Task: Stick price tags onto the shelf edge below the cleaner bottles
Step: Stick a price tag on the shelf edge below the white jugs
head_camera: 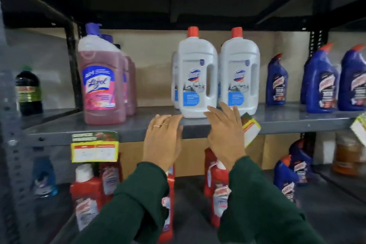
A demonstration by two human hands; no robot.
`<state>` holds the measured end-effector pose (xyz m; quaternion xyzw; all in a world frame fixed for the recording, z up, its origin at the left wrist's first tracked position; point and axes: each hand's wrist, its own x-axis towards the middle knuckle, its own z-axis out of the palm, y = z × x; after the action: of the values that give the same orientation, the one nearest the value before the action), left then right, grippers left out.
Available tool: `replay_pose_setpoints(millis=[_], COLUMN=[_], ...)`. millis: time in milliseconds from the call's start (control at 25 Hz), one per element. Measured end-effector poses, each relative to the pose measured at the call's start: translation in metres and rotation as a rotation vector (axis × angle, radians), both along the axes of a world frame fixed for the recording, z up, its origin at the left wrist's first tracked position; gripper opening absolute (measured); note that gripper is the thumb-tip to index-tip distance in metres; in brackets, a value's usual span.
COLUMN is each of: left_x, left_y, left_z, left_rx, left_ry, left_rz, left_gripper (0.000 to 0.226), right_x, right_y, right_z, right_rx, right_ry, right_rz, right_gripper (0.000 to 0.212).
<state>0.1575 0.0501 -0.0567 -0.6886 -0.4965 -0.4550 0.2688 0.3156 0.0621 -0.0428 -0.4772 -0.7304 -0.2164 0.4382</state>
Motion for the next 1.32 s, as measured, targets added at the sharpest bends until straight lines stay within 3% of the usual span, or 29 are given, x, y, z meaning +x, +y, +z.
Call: replay_pose_setpoints(millis=[80,200,440,600,680,800,960,1320], left_x=[0.037,0.075,0.089,0.098,0.103,0.105,0.100,0.109], left_y=[0.009,0.017,0.023,0.021,0.019,0.018,0.018,0.030], left_z=[0.001,-0.001,-0.008,-0.009,-0.008,-0.008,-0.009,-0.009], left_rx=[-0.035,-0.047,-0.008,-0.070,-0.168,-0.203,-0.251,-0.067], left_ry=[0.042,0.025,-0.126,-0.347,-0.270,-0.075,-0.024,-0.179], left_rz=[0.000,0.032,0.094,-0.070,-0.130,-0.036,0.003,0.012], left_gripper=[0.023,0.012,0.010,0.013,0.019,0.012,0.020,0.008], right_x=[0.032,0.062,0.096,0.104,0.107,0.112,0.118,0.110], right_y=[0.007,0.013,0.015,0.021,0.023,0.025,0.028,0.030], right_z=[0.004,0.009,-0.001,-0.011,-0.014,-0.018,-0.021,-0.022], right_rx=[-0.093,-0.195,-0.137,-0.136,-0.154,-0.137,-0.107,-0.039], right_ry=[-0.077,-0.125,-0.135,-0.080,-0.074,-0.026,0.069,0.120], right_rz=[-0.055,-0.041,0.136,0.264,0.314,0.365,0.339,0.203], right_gripper=[0.042,0.017,0.012,0.015,0.015,0.014,0.016,0.018])
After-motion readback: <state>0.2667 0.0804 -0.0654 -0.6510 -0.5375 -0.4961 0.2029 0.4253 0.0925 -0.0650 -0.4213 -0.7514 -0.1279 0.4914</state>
